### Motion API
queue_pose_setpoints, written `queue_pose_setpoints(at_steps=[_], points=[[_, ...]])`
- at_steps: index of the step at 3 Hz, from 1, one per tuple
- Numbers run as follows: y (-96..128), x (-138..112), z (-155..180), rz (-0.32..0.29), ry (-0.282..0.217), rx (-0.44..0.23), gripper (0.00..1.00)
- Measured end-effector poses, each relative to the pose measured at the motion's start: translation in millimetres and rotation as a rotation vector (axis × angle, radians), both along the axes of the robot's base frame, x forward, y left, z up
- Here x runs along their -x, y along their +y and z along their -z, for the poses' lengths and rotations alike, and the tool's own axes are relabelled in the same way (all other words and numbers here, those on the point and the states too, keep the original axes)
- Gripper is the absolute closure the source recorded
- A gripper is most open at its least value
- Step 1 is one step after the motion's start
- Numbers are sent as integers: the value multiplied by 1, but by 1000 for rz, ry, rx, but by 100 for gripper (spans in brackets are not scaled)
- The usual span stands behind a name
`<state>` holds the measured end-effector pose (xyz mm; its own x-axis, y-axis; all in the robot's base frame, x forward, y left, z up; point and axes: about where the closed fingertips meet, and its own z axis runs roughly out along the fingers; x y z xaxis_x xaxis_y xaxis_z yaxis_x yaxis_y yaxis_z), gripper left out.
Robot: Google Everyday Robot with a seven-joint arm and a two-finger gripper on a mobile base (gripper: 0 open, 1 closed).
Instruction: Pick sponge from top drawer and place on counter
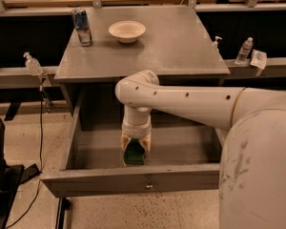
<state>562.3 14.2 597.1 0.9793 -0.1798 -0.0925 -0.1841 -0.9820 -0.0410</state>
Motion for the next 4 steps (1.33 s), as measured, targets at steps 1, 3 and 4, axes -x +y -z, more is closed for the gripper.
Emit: queue_pose_setpoints(at_steps=[1, 3, 4], points=[[7, 7, -22, -10, -39, -56, 85], [6, 18, -101, 26, -99, -217, 100], [2, 15, -130, 69, -106, -276, 100]])
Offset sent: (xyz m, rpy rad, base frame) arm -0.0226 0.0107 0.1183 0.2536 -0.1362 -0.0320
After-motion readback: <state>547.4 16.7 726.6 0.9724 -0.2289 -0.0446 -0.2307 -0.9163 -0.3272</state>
